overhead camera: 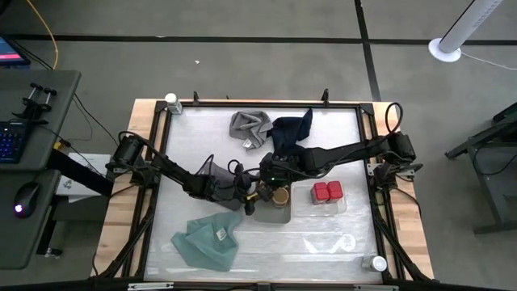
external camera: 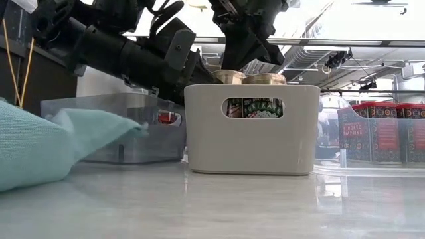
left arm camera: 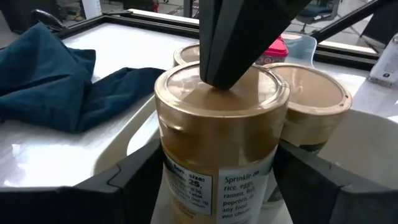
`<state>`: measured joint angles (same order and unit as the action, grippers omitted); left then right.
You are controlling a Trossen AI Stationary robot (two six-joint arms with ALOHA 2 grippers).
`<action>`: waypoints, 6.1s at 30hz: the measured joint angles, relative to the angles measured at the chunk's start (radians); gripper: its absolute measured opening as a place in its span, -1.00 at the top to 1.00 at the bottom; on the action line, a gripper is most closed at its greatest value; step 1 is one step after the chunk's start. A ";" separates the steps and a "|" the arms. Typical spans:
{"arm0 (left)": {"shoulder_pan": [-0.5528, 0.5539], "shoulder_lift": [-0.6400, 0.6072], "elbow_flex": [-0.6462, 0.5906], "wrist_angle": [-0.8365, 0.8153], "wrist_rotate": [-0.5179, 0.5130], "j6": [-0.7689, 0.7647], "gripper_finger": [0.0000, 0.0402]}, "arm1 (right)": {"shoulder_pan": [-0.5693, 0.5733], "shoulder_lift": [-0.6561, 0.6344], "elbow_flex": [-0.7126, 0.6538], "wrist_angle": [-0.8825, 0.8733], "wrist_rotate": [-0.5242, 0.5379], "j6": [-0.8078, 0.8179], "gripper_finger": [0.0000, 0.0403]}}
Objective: Sort spices by type
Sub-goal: Put the brown spice bottle into the gray bin, then adjust the black bin, then put the top white spice bottle into the black bin
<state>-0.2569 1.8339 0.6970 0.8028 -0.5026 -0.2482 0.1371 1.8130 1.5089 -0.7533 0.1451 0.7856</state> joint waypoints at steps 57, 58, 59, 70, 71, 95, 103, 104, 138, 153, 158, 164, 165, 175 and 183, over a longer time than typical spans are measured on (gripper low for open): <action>-0.007 -0.876 0.001 -1.144 0.128 -0.293 -0.88 | -0.005 -0.120 0.001 -0.035 0.057 -0.214 1.00; -0.007 -0.885 0.001 -1.193 0.109 -0.310 -0.88 | -0.006 -0.119 0.001 -0.036 0.063 -0.220 1.00; -0.002 -0.891 0.001 -1.226 0.091 -0.326 -0.87 | -0.008 -0.119 0.001 -0.036 0.064 -0.225 1.00; 0.451 -0.741 0.011 -1.314 0.248 -0.317 -0.18 | -0.040 -0.119 0.001 -0.011 0.064 -0.255 1.00; 0.498 -0.705 0.025 -1.316 0.278 -0.297 0.03 | -0.044 -0.119 0.001 -0.004 0.064 -0.256 1.00; 0.654 -0.263 0.265 -1.520 0.529 0.025 1.00 | -0.050 -0.119 0.001 0.033 0.064 -0.195 1.00; 0.600 -0.327 0.265 -1.683 0.538 0.019 1.00 | -0.050 -0.119 0.001 0.033 0.064 -0.206 1.00; 0.591 -0.334 0.265 -1.702 0.540 0.017 1.00 | -0.050 -0.119 0.001 0.033 0.064 -0.208 1.00; 0.581 -0.503 0.526 -1.851 0.151 0.050 1.00 | -0.103 -0.119 0.001 0.033 0.071 -0.252 1.00; 1.278 -0.426 0.504 -1.580 0.138 -0.064 0.95 | -0.126 -0.120 0.001 0.018 0.088 -0.211 1.00; 1.371 -0.425 0.504 -1.490 0.177 -0.112 0.76 | -0.191 -0.123 0.001 -0.016 0.081 -0.337 1.00; 1.387 -0.423 0.504 -1.460 0.181 -0.167 0.46 | -0.354 -0.123 0.001 -0.014 -0.100 -0.610 1.00; 1.387 -0.422 0.504 -1.460 0.180 -0.166 0.46 | -0.382 -0.123 0.001 -0.013 -0.133 -0.643 1.00; 1.352 -0.333 0.505 -1.406 -0.056 -0.287 0.99 | -0.610 -0.123 0.001 0.029 -0.404 -0.767 1.00; 1.234 -0.245 0.504 -1.570 -0.329 -0.779 1.00 | -0.680 -0.124 0.001 0.072 -0.442 -0.741 1.00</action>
<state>0.9772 1.5892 1.2007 -0.7674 -0.8312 -1.0272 -0.5428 1.6894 1.5097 -0.6815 -0.2968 0.0448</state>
